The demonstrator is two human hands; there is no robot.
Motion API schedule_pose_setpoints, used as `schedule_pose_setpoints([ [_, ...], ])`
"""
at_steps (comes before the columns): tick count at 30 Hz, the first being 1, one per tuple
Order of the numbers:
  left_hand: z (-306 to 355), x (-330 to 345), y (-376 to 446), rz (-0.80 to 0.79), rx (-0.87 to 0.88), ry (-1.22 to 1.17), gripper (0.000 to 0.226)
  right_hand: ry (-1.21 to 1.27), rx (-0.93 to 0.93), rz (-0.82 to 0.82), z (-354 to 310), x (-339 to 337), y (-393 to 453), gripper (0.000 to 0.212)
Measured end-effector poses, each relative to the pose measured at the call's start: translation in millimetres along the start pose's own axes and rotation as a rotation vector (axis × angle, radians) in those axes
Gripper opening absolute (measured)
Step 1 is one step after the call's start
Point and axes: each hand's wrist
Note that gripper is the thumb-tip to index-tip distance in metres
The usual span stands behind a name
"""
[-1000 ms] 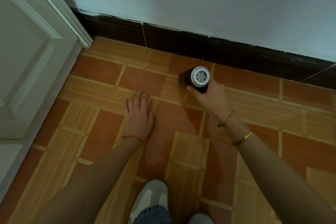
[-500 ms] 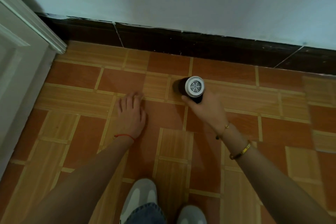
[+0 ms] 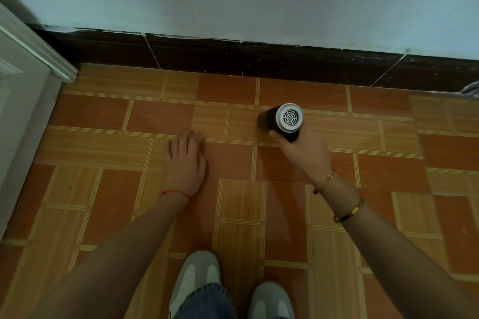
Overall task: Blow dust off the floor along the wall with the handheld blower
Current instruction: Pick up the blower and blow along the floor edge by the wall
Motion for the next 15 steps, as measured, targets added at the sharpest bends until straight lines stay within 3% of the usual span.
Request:
schedule_pose_setpoints([
  [8,1.3,2.8,-2.2,0.002,0.009,0.002,0.040,-0.032,-0.035,-0.066,-3.0,6.4,-20.5,0.061],
  [15,13.7,8.1,7.7,-0.014,0.020,-0.014,0.039,-0.025,0.035,-0.046,2.7,4.2,-23.8,0.052],
])
Point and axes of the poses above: each hand's wrist, its own y-axis towards the middle knuckle, its own x-axis out of the palm, z = x × y, and after that the axes turned 3 degrees about -y, right-handed
